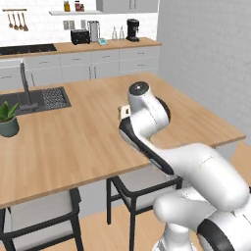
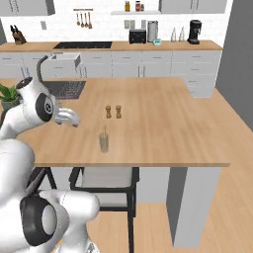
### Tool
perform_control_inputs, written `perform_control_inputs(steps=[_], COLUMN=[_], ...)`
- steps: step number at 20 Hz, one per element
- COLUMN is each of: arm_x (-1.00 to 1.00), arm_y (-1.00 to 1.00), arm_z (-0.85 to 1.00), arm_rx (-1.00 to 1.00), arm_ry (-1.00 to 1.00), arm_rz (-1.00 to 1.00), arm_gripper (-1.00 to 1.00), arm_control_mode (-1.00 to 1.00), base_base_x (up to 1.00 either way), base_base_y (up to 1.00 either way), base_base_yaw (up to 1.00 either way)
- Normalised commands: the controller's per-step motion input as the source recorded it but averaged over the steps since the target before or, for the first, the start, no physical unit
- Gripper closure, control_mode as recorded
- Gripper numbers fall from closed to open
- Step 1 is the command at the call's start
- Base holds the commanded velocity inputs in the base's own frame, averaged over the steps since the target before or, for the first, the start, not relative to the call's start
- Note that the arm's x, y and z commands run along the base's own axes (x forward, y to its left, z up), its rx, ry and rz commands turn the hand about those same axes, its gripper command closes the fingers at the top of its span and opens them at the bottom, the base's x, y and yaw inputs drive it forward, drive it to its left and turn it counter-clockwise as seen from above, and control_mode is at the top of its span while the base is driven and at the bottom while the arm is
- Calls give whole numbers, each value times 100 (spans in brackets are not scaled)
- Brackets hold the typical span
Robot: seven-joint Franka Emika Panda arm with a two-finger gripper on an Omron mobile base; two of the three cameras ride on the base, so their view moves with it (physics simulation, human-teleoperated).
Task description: Take a straw from the drawer in front and place it inside the glass cup on the dining counter.
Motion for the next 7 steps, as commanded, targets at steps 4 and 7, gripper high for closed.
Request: perform_control_inputs(steps=[4, 7], arm_x=[-72, -61], arm_y=[-55, -69], arm_z=[-73, -93], arm_rx=[31, 43], arm_ry=[-66, -58], arm_rz=[0, 0], arm_gripper=[-100, -100], arm_control_mode=[-100, -100], base_base_x=[0, 0], base_base_y=[0, 0], base_base_yaw=[0, 0])
